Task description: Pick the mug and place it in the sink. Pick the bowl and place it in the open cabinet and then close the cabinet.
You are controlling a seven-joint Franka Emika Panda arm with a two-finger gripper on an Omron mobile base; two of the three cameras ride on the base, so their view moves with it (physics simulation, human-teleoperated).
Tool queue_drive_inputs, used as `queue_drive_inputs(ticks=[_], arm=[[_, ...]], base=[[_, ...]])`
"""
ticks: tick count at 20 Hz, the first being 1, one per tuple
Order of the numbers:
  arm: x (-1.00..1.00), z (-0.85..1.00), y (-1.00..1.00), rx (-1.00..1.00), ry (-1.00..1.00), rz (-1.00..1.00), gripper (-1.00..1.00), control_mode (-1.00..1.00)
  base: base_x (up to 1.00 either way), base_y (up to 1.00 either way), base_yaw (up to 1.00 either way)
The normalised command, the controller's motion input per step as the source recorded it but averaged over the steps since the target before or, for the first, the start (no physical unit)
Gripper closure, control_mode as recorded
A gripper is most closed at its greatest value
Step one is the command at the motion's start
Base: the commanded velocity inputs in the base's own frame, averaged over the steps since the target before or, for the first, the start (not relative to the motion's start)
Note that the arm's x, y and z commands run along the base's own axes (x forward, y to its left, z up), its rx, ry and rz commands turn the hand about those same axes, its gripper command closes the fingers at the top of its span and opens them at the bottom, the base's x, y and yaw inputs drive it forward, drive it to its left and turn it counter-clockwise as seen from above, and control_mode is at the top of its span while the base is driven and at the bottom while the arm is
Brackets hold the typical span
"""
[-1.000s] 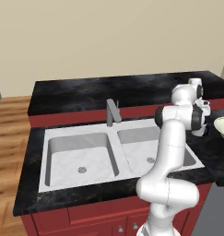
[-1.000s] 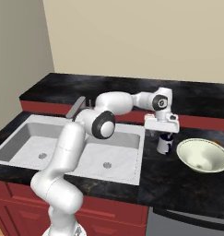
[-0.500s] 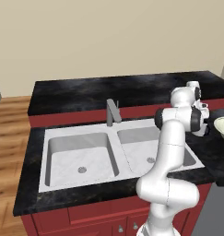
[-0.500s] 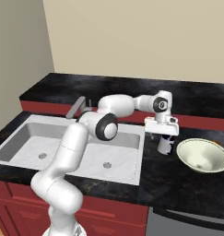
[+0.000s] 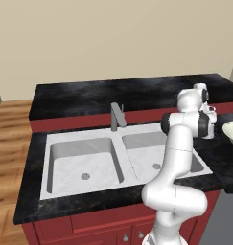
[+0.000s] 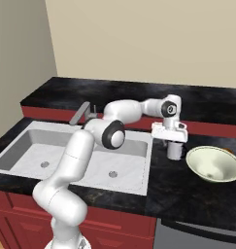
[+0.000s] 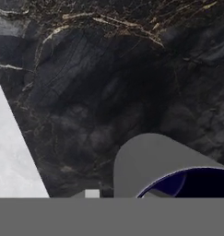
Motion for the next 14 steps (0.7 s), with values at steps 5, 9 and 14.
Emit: queue_drive_inputs(ticks=[5,9,14], arm=[[-0.51,0.04,0.72,0.0,-0.1,0.03,1.0,-1.0],[-0.95,0.15,0.99,-0.03,-0.34,0.22,1.0,-1.0],[-0.95,0.01,1.0,-0.25,-0.51,0.35,1.0,-1.0]], base=[[0.0,0.0,0.0],[0.0,0.0,0.0],[0.0,0.0,0.0]])
